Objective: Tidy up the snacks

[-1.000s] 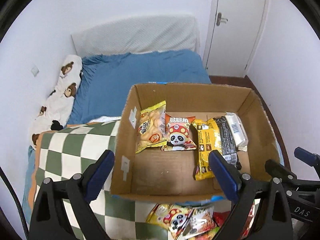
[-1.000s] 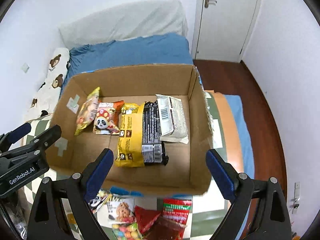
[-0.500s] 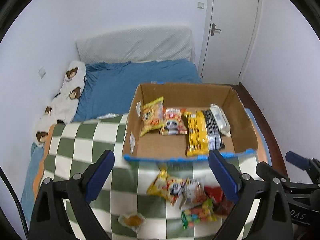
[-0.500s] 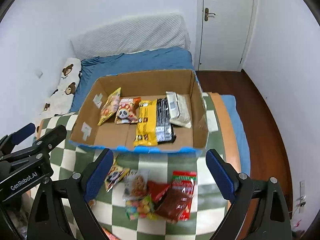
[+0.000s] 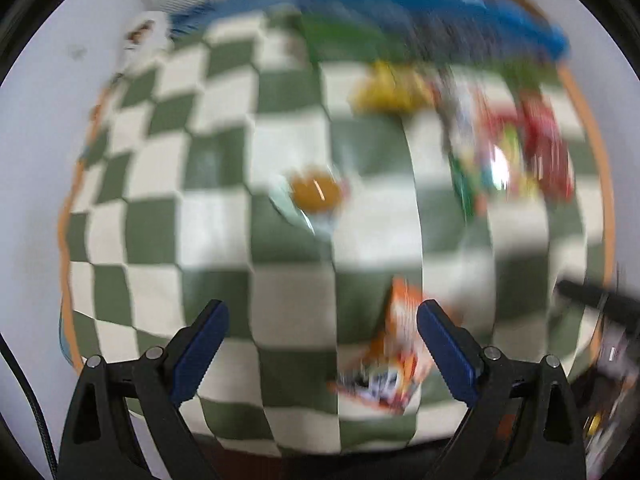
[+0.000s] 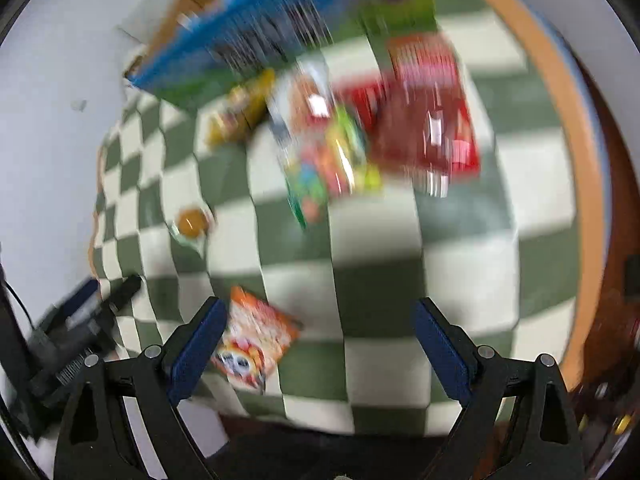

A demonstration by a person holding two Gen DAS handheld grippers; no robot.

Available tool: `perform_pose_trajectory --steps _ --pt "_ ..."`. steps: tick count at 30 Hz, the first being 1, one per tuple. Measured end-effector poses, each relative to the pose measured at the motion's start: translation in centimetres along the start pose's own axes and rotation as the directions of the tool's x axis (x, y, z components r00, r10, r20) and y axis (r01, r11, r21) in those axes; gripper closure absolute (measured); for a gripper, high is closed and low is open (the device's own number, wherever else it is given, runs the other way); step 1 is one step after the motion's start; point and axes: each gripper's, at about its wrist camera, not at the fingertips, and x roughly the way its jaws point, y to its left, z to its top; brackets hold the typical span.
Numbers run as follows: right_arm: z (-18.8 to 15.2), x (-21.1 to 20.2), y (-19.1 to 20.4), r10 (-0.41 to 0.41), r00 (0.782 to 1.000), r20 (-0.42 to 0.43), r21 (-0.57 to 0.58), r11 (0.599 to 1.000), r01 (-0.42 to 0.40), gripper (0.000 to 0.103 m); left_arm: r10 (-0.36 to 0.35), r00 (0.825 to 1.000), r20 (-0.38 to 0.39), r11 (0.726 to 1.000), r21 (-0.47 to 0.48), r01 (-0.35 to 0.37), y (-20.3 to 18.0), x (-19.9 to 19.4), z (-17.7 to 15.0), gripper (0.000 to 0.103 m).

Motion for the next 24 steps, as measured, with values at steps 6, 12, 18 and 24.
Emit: perform_pose_trajectory --steps 6,12,18,24 --pt "-0.6 0.0 -3.1 -0.085 0.996 0.039 0.049 0.995 0.083 0.007 0.009 0.992 -0.127 0.971 0.239 0.022 -6.5 5.5 -2.0 0.007" --pt "5.1 -1.3 -4.8 -0.141 0.986 0.093 0.055 0.989 0.136 0.007 -0.024 0.978 -0.206 0.975 0.212 0.069 -8.5 8.6 -1.7 0.043" --pt "11.1 0.6 -4.7 -0.152 0.984 0.089 0.033 0.988 0.150 0.008 -0.091 0.977 -0.190 0.996 -0.034 0.086 -5.1 7.9 2.2 0.049" --pt "14.0 5.0 -4.4 -0.215 0.976 0.034 -0.023 0.976 0.216 0.023 -0.175 0.970 -0.168 0.962 -0.239 0.132 -3.0 8.2 6.2 0.049"
